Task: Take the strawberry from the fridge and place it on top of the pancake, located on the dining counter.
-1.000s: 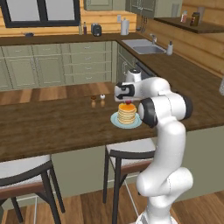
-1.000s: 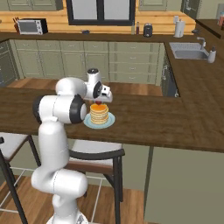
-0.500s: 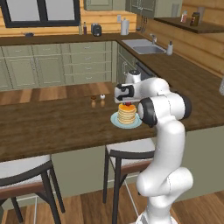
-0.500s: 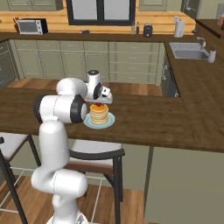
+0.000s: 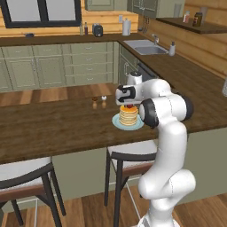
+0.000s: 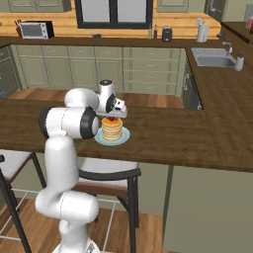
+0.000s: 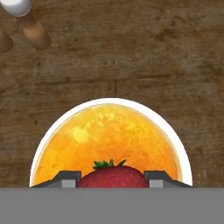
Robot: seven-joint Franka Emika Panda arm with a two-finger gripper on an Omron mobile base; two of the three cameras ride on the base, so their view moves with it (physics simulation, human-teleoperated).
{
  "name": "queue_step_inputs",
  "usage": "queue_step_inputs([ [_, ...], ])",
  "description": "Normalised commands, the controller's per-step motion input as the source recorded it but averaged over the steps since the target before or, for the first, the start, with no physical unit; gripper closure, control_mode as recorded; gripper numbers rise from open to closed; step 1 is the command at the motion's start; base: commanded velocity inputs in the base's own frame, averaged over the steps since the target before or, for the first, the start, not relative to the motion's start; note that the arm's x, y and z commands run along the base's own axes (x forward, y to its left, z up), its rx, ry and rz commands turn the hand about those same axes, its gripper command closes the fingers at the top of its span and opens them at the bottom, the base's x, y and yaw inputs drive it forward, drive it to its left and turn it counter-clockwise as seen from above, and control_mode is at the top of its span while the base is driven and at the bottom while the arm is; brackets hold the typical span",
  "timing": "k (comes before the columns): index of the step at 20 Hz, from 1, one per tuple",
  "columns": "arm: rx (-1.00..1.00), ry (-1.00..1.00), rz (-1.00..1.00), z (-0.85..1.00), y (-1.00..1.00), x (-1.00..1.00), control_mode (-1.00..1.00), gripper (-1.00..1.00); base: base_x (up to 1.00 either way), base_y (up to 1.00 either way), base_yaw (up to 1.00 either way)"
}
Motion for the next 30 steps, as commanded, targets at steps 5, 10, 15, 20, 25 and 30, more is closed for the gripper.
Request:
queue_step_inputs([
  [5,0.0,0.01,0.0,-0.04,0.0,0.0,-1.0,-1.0,0.0,0.0,0.0],
  [10,0.0,0.0,0.0,0.14,0.0,-0.01,-1.0,-1.0,0.0,0.0,0.0],
  [15,-0.04,0.0,0.0,0.39,0.0,-0.31,-1.0,-1.0,0.0,0.0,0.0],
  [20,-0.03,0.0,0.0,0.41,0.02,-0.85,-1.0,-1.0,0.0,0.0,0.0],
  [25,0.0,0.0,0.0,0.3,0.06,-1.0,-1.0,-1.0,0.0,0.0,0.0],
  [30,0.0,0.0,0.0,0.31,0.25,-1.0,-1.0,-1.0,0.0,0.0,0.0],
])
